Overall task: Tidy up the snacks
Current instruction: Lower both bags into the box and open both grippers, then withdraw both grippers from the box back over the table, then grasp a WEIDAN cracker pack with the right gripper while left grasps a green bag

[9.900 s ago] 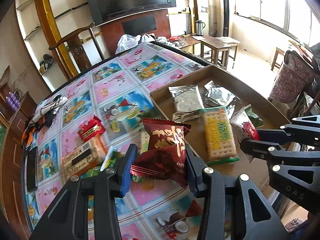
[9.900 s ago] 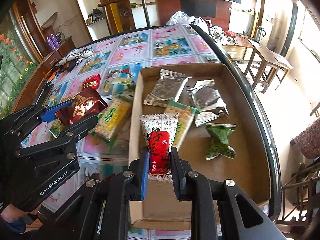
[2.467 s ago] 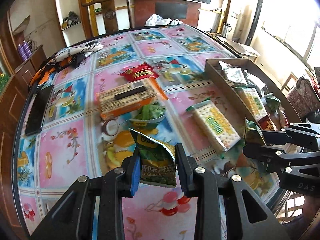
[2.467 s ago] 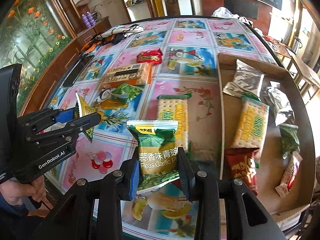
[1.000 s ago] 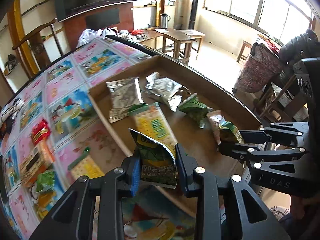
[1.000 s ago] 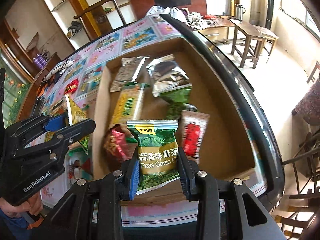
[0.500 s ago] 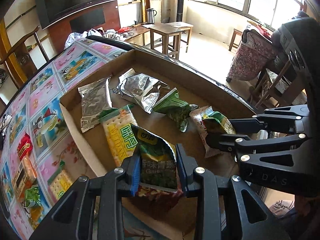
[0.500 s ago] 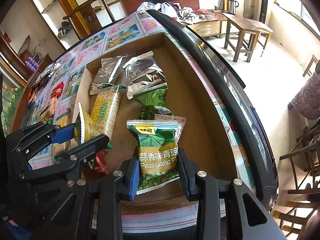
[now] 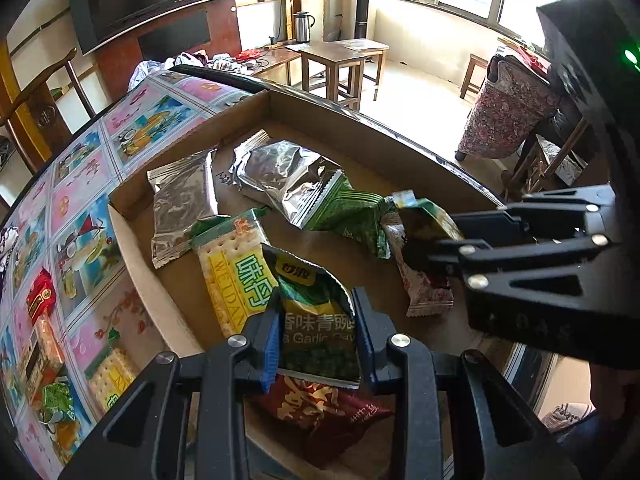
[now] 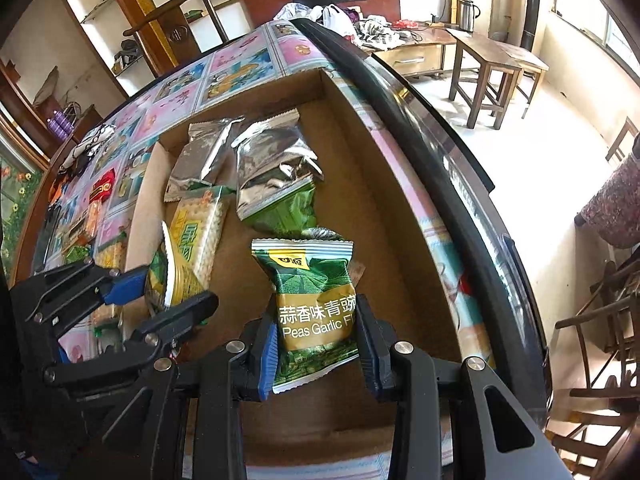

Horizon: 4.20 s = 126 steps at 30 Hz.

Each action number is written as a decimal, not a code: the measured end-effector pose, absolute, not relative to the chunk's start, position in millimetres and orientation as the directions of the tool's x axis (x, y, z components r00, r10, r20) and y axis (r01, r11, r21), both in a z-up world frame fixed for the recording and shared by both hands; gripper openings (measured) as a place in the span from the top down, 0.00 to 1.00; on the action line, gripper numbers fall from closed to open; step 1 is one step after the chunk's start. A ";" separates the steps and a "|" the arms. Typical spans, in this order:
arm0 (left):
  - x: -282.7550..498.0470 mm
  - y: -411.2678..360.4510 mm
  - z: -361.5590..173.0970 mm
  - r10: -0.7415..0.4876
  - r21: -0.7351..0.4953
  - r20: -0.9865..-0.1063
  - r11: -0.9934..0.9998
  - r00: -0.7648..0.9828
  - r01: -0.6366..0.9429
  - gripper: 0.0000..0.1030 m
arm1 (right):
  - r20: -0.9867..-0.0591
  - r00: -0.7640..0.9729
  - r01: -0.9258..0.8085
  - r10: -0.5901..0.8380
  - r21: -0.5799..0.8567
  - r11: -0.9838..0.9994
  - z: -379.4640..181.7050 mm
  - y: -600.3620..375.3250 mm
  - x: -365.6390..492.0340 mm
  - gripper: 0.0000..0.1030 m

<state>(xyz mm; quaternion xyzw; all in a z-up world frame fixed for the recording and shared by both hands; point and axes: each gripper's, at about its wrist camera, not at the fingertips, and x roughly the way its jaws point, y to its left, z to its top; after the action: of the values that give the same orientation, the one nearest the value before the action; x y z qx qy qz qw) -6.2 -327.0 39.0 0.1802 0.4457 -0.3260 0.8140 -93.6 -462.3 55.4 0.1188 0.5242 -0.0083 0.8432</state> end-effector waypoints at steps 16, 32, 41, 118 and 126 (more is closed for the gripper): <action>-12.0 -332.9 39.1 -0.375 0.027 -0.839 0.696 0.395 0.717 0.70 | -0.885 0.456 0.112 0.090 0.158 0.981 50.6 -461.5 -65.6 0.65; -23.1 -334.3 45.9 -0.393 0.045 -0.824 0.671 0.407 0.740 0.63 | -0.885 0.455 0.109 0.100 0.167 0.980 56.7 -457.7 -67.1 0.63; -27.9 -329.2 53.8 -0.396 0.063 -0.809 0.676 0.434 0.734 0.56 | -0.874 0.478 0.131 0.088 0.170 0.977 66.8 -459.5 -72.5 0.48; 6.1 -27.2 71.1 -0.175 -0.052 -0.821 0.971 0.543 0.234 0.32 | -0.926 0.340 -0.192 0.163 0.102 0.976 31.0 -220.8 -25.4 0.44; 53.7 -63.7 52.1 -0.202 -0.068 -0.855 0.957 0.477 0.283 0.32 | -0.929 0.321 -0.216 0.182 0.115 0.970 32.4 -225.8 -52.4 0.51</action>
<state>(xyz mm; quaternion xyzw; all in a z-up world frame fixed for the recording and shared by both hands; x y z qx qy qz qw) 53.7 -63.7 52.1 0.0413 0.4913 -0.1414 0.8584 -52.4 -225.8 32.4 -0.0148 0.5695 0.1224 0.8127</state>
